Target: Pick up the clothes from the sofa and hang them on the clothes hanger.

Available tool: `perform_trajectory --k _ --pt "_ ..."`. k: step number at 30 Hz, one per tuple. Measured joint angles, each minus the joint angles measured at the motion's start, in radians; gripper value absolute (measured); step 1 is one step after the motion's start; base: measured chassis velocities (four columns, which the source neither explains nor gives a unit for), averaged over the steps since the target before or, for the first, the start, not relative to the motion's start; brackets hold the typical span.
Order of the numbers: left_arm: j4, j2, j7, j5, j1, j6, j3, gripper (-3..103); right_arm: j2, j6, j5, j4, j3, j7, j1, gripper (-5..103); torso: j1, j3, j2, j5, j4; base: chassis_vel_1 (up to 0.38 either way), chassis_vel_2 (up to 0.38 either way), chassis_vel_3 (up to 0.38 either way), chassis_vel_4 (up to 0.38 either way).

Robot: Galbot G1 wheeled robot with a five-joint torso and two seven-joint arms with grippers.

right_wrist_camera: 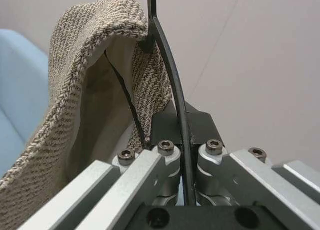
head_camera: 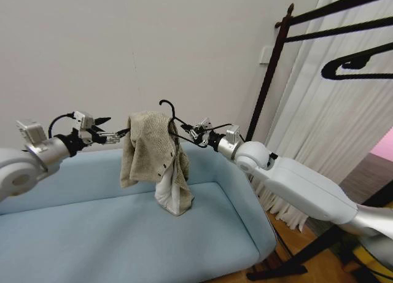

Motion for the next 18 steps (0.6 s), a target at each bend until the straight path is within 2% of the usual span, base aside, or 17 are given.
perform_trajectory --k 2,3,4,7,10,11,12,13,18 --pt "0.020 0.039 0.054 -0.037 -0.001 0.001 0.000 100 0.008 0.014 -0.037 -0.006 -0.009 -0.026 -0.010 2 0.000 0.000 0.000 -0.0001 0.0001 0.000 0.000 0.000 0.000" --pt "0.034 0.066 0.107 -0.058 0.000 0.003 0.000 100 0.013 0.020 -0.060 -0.009 -0.012 -0.043 -0.014 2 0.000 0.000 0.000 -0.0001 0.0001 0.000 0.000 0.000 0.000" --pt "0.034 0.066 0.107 -0.058 0.000 0.003 0.000 100 0.013 0.020 -0.060 -0.009 -0.012 -0.043 -0.014 2 0.000 0.000 0.000 -0.0001 0.0001 0.000 0.000 0.000 0.000" --pt "0.088 0.132 0.261 -0.080 0.024 -0.007 0.018 100 0.021 0.043 -0.111 -0.018 -0.020 -0.068 -0.022 2 0.000 0.000 0.000 0.0001 -0.0002 0.000 0.000 0.000 0.000" --pt "0.147 0.173 0.379 -0.079 0.048 -0.017 0.032 100 0.027 0.050 -0.126 -0.020 -0.024 -0.079 -0.027 2 0.000 0.000 0.000 -0.0001 -0.0003 0.000 0.000 0.000 0.000" --pt "0.147 0.173 0.379 -0.079 0.048 -0.017 0.032 100 0.027 0.050 -0.126 -0.020 -0.024 -0.079 -0.027 2 0.000 0.000 0.000 -0.0001 -0.0003 0.000 0.000 0.000 0.000" --pt "0.174 0.189 0.427 -0.077 0.057 -0.019 0.035 100 0.030 0.051 -0.130 -0.017 -0.024 -0.086 -0.030 2 0.000 0.000 0.000 -0.0001 -0.0002 0.000 0.000 0.000 0.000" --pt "0.189 0.199 0.444 -0.077 0.062 -0.019 0.036 100 0.031 0.052 -0.133 -0.012 -0.025 -0.093 -0.032 2 0.000 0.000 0.000 -0.0002 0.0000 0.000 0.000 0.000 0.000" --pt "0.207 0.225 0.476 -0.083 0.076 -0.019 0.035 100 0.023 0.053 -0.136 0.031 -0.030 -0.107 -0.040 2 0.000 0.000 0.000 -0.0002 0.0000 0.000 0.000 0.000 0.000"
